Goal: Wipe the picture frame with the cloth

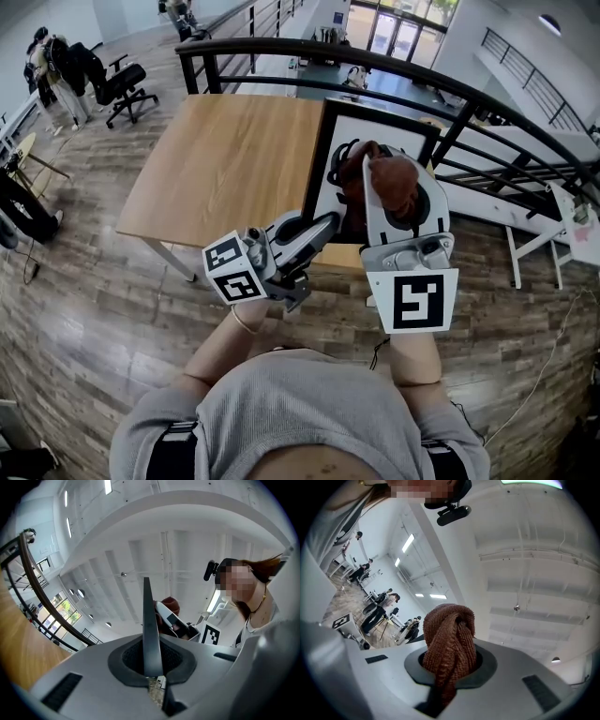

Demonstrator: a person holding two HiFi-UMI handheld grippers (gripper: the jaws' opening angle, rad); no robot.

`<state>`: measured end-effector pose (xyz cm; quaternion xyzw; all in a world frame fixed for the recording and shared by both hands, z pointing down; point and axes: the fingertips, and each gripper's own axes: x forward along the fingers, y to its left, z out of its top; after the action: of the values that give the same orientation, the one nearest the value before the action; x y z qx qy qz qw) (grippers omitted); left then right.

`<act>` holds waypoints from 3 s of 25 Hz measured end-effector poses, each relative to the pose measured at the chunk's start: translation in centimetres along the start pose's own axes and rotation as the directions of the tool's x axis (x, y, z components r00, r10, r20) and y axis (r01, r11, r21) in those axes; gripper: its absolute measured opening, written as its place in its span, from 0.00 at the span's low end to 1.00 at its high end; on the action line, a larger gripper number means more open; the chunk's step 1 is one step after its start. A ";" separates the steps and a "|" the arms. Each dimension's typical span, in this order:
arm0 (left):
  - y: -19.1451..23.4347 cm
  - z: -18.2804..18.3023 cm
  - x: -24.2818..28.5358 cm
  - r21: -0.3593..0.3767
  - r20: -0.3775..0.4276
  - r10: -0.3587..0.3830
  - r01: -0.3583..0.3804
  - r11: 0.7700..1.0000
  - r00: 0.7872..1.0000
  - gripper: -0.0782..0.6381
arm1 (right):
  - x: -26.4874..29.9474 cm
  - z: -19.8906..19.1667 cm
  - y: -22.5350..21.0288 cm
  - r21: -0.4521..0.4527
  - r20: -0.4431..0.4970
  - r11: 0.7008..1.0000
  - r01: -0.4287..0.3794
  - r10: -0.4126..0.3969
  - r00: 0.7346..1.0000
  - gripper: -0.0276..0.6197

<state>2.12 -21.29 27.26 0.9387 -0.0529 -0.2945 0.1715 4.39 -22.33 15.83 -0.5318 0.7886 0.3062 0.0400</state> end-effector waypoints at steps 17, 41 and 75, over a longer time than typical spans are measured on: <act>0.1 0.4 -0.1 0.005 0.023 0.018 -0.018 1.000 1.000 0.14 | -2.0 -2.7 2.3 0.081 -0.070 0.994 -0.072 0.077 0.995 0.11; -0.4 1.0 0.1 -0.054 0.088 0.025 -0.020 0.998 0.996 0.14 | -6.3 -5.1 5.2 0.155 -0.116 0.975 -0.160 0.179 0.977 0.11; -1.4 1.7 0.2 -0.072 0.087 -0.013 0.019 0.997 0.996 0.14 | -1.0 2.0 -8.1 -0.113 0.018 0.990 0.080 -0.079 0.997 0.11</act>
<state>1.31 -20.47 25.38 0.9186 -0.0420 -0.3380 0.2006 11.33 -22.45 11.05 -0.5623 0.7477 0.3521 0.0271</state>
